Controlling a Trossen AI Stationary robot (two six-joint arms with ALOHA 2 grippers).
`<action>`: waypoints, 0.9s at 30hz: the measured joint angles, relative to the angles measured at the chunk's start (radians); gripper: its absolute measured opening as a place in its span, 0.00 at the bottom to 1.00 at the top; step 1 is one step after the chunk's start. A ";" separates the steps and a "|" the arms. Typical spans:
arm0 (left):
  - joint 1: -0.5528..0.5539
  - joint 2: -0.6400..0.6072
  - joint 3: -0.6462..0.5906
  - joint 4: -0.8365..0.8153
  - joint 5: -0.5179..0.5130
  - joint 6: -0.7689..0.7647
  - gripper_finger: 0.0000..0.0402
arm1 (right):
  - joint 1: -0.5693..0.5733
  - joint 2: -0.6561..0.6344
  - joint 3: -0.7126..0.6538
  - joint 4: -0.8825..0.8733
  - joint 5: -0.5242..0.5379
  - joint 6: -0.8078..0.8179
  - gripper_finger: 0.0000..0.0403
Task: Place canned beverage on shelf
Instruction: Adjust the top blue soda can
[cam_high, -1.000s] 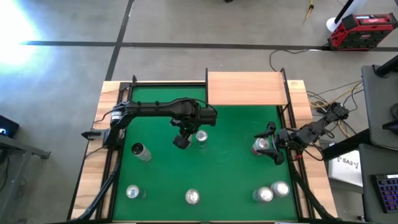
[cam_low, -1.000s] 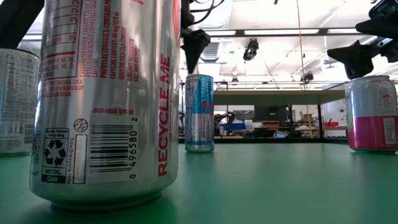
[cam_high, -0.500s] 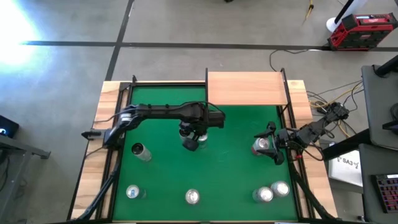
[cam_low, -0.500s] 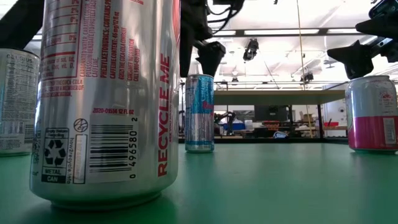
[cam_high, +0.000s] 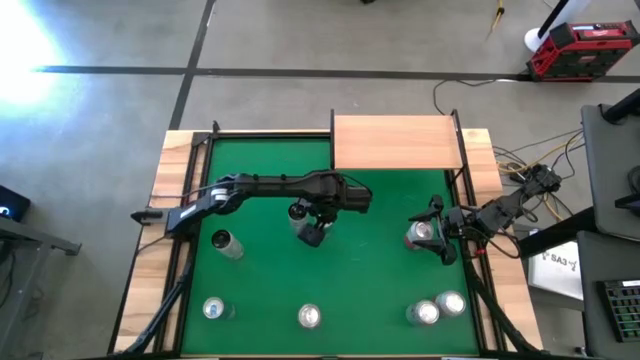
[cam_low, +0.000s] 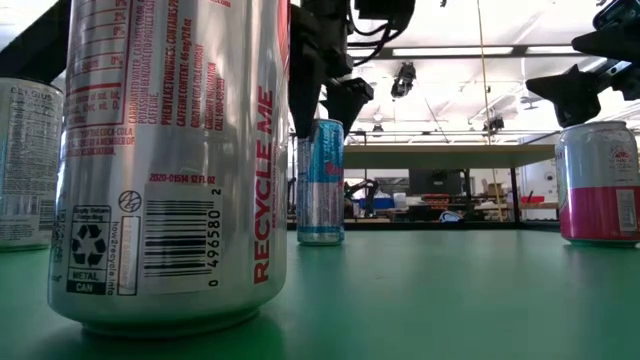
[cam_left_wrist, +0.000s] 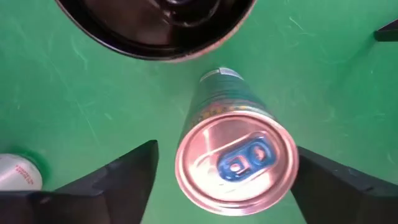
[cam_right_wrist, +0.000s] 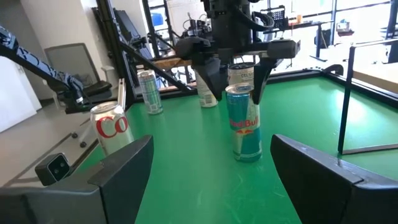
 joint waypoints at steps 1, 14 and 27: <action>0.000 0.000 0.000 -0.006 0.000 0.000 0.74 | 0.000 0.000 0.000 0.000 -0.001 0.000 0.78; -0.002 0.000 0.000 -0.017 -0.001 0.206 0.54 | 0.000 0.000 0.000 0.000 0.000 0.000 0.78; 0.004 -0.010 -0.001 0.015 -0.050 0.820 0.56 | 0.000 0.000 0.000 0.000 0.000 0.000 0.78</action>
